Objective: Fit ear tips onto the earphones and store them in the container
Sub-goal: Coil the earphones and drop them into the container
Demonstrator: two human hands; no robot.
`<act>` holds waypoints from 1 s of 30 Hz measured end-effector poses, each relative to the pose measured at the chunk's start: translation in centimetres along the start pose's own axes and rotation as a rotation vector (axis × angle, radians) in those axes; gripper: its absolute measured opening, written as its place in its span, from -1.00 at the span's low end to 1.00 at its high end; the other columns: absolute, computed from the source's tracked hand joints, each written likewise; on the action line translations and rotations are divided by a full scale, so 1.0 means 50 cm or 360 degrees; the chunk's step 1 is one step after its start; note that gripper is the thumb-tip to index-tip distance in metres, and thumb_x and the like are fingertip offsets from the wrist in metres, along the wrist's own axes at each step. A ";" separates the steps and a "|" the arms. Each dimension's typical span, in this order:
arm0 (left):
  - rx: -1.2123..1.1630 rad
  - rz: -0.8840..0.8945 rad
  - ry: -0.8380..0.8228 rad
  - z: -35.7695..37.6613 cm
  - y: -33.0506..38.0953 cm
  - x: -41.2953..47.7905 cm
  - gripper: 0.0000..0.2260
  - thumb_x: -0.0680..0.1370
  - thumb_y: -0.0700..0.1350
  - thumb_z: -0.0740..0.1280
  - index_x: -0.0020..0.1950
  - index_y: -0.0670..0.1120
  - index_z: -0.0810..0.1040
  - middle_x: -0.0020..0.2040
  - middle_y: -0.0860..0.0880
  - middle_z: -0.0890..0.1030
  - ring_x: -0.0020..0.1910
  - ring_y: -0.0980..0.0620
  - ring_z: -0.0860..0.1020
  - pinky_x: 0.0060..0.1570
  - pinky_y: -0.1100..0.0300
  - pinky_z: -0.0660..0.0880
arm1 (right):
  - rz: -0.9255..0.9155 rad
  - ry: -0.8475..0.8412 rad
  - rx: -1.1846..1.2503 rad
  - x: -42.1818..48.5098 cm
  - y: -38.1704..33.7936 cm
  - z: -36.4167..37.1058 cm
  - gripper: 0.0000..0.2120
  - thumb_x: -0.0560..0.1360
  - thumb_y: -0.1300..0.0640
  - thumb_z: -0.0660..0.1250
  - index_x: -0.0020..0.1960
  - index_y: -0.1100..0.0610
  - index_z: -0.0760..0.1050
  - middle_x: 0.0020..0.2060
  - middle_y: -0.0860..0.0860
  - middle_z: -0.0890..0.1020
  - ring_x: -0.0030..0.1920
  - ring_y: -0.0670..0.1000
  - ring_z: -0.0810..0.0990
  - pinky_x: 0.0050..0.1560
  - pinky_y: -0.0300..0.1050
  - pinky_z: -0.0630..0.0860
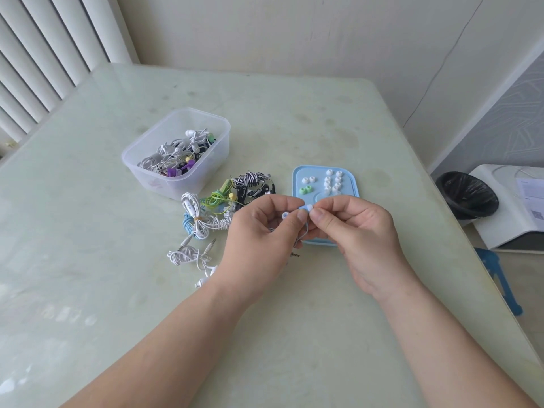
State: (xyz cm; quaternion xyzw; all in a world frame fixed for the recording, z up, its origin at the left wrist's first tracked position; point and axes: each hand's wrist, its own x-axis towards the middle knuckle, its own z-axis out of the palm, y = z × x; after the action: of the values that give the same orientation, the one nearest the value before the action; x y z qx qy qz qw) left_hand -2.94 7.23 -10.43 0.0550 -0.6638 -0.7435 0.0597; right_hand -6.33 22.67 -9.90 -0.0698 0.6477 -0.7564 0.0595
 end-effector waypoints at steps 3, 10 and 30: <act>0.0029 0.0011 0.0010 0.001 0.004 -0.003 -0.96 0.60 -0.21 0.44 0.01 -0.18 0.66 -0.30 -0.03 0.66 -0.34 0.04 0.58 -0.29 0.24 0.52 | -0.0061 0.0007 -0.0029 -0.005 -0.004 0.004 -0.96 0.56 0.38 0.39 -0.06 0.30 0.61 -0.11 0.29 0.74 -0.12 0.34 0.73 0.01 0.19 0.67; -0.0047 0.0028 0.0057 0.000 0.015 -0.008 -0.95 0.61 -0.21 0.45 0.05 -0.17 0.67 -0.19 -0.13 0.71 -0.25 0.00 0.63 -0.19 0.04 0.60 | -0.0302 0.0204 -0.0172 -0.021 -0.012 0.025 -0.92 0.53 0.39 0.43 -0.04 0.26 0.64 -0.19 0.13 0.76 -0.18 0.14 0.76 -0.08 -0.03 0.69; 0.0056 0.0134 -0.0185 -0.097 0.172 -0.058 -0.92 0.63 -0.20 0.42 0.05 -0.19 0.69 -0.17 -0.19 0.69 -0.23 -0.08 0.59 -0.15 0.07 0.55 | -0.0027 -0.0199 0.0038 -0.052 -0.159 0.098 -0.94 0.52 0.28 0.46 -0.02 0.25 0.66 -0.07 0.30 0.73 -0.09 0.23 0.71 -0.03 0.06 0.64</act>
State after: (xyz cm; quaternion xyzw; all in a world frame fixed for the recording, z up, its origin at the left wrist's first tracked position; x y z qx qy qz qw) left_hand 0.83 1.97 -2.43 -0.0151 -0.6809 -0.7304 0.0512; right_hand -2.88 19.61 -1.39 -0.1218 0.6330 -0.7587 0.0943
